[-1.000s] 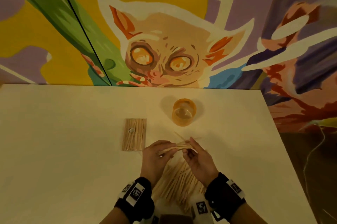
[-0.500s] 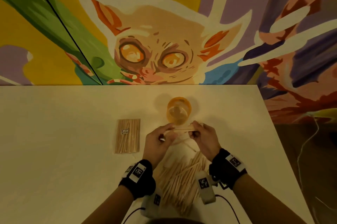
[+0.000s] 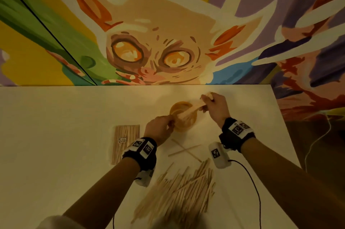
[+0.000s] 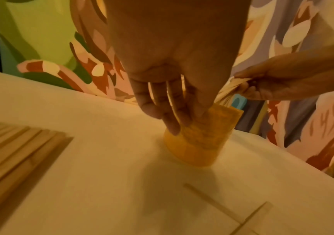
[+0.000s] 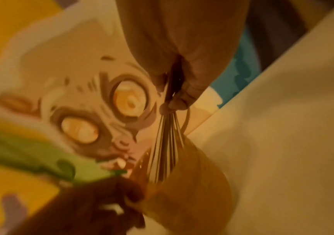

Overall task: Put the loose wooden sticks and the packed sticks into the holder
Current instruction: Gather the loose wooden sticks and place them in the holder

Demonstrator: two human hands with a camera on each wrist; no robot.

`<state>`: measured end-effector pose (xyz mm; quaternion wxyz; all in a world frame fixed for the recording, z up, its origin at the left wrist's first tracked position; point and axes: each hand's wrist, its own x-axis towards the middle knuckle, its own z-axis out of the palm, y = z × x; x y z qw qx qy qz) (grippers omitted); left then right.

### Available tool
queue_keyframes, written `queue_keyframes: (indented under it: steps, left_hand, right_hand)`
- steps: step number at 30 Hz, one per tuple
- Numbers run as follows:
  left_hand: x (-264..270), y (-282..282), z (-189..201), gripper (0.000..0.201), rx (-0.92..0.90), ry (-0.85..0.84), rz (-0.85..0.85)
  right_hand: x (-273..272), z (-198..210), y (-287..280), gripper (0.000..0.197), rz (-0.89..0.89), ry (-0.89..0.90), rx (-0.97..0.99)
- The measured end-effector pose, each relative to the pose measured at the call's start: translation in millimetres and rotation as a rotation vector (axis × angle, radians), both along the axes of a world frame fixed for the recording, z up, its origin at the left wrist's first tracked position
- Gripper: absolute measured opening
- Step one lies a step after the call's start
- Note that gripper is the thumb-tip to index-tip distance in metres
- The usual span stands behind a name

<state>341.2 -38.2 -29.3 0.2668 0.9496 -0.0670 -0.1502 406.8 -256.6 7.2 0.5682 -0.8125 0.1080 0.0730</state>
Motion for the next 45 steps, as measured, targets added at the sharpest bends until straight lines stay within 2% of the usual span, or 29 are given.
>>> queue_keyframes:
  steps: [5,9,13,16,18,21,24,26,29,31,33,34,36,39,45]
  left_hand:
    - [-10.6,22.6,3.9,0.021,0.038,-0.002,-0.037]
    - [-39.0,49.6,6.1,0.021,0.029,0.011,-0.019]
    - [-52.8,58.7,5.6,0.022,0.028,0.026,0.014]
    - [-55.6,57.5,8.0,0.031,0.024,0.018,0.022]
    - [-60.6,58.1,13.0,0.037,-0.001,-0.014,0.049]
    - [-78.5,64.7,20.3,0.032,-0.087,-0.098,0.187]
    - [-109.1,72.1,13.3,0.018,-0.1,-0.102,0.259]
    - [-136.6,71.7,2.3,0.013,-0.007,0.023,0.231]
    - [-174.6,69.8,-18.0,0.02,0.115,0.258,0.206]
    - [-192.9,65.4,-27.3,0.023,0.15,0.313,0.185]
    - [-205.3,55.8,-30.5,0.027,0.164,0.325,0.171]
    - [-210.2,49.4,-30.1,0.031,0.177,0.333,0.163]
    - [-218.1,35.4,-29.6,0.046,0.228,0.332,0.123]
    - [-221.2,16.3,-27.0,0.07,0.284,0.292,0.07]
    - [-215.6,2.8,-26.8,0.063,0.305,0.283,0.053]
  right_hand:
    - [-12.3,9.1,53.2,0.03,0.446,0.048,-0.153]
    - [-21.5,12.1,87.9,0.022,0.681,0.113,-0.213]
    - [-28.0,12.0,109.1,0.03,0.844,0.164,-0.372]
    - [-31.2,14.3,109.5,0.026,0.779,0.206,-0.368]
    - [-33.4,20.2,101.7,0.037,0.654,0.181,-0.327]
    - [-42.7,39.8,78.4,0.049,0.445,0.089,-0.188]
    - [-62.3,55.3,42.1,0.034,0.274,0.033,0.003]
    - [-86.8,55.9,13.8,0.019,0.2,0.048,0.014]
    - [-133.7,28.9,-27.3,0.012,0.259,0.225,-0.15]
    - [-172.1,3.1,-50.2,0.017,0.408,0.403,-0.44]
    - [-212.6,-21.6,-66.6,0.047,0.544,0.538,-0.729]
    - [-232.3,-30.2,-69.8,0.06,0.582,0.587,-0.799]
    - [-266.4,-45.6,-70.8,0.075,0.599,0.656,-0.83]
    - [-291.3,-61.4,-66.7,0.084,0.607,0.675,-0.847]
    - [-285.1,-56.4,-53.5,0.087,0.518,0.683,-0.769]
